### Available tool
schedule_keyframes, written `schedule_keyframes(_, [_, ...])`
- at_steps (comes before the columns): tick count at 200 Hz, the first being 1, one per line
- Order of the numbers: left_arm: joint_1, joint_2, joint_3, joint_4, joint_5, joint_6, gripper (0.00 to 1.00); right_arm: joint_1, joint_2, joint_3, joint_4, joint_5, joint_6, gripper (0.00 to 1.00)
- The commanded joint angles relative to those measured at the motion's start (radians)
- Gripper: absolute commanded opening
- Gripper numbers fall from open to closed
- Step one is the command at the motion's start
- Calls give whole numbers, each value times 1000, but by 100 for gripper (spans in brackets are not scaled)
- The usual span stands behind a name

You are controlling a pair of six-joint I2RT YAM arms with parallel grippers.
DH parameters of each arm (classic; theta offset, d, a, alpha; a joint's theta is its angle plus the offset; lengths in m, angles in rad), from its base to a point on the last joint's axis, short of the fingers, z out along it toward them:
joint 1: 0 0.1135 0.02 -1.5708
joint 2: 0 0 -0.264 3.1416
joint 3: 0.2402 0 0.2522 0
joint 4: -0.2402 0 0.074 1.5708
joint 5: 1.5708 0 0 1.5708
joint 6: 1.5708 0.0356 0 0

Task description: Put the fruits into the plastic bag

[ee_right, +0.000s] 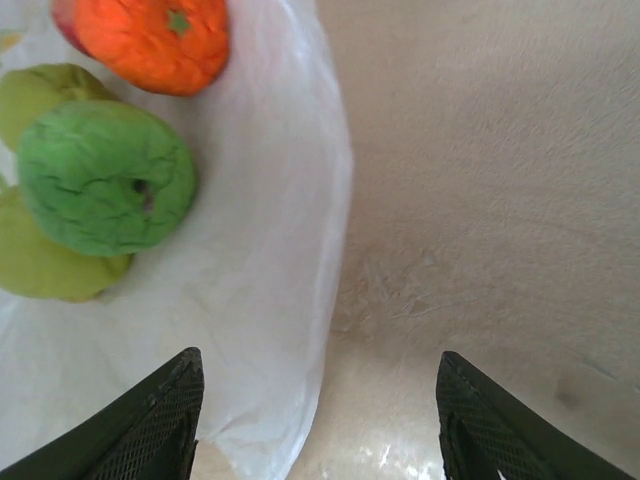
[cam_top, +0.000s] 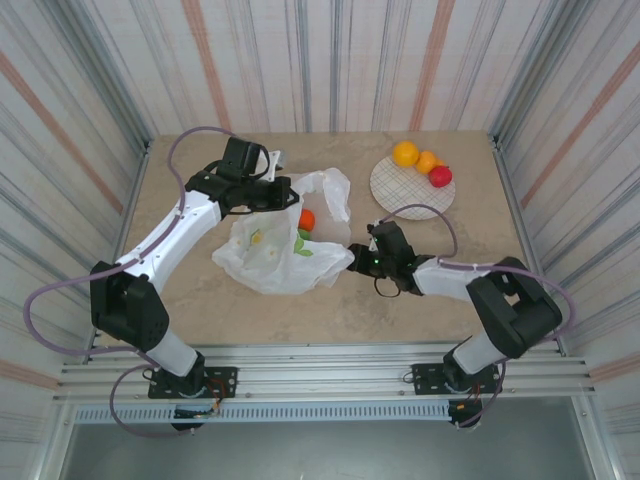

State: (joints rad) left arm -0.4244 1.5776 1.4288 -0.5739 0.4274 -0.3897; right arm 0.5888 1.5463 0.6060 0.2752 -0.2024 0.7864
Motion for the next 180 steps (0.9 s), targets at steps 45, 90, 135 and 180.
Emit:
schedule_keyframes(45, [12, -28, -8, 7, 27, 1, 0, -5, 194, 104, 163, -60, 86, 37])
schedule_keyframes(90, [42, -53, 28, -35, 31, 19, 0, -36, 52, 138, 13, -99, 65, 8])
schedule_keyframes(135, [91, -83, 177, -206, -37, 97, 0, -1, -236, 225, -341, -44, 6, 8])
schedule_keyframes(180, [92, -57, 233, -271, -61, 112, 0, -7, -250, 294, -418, -32, -18, 9])
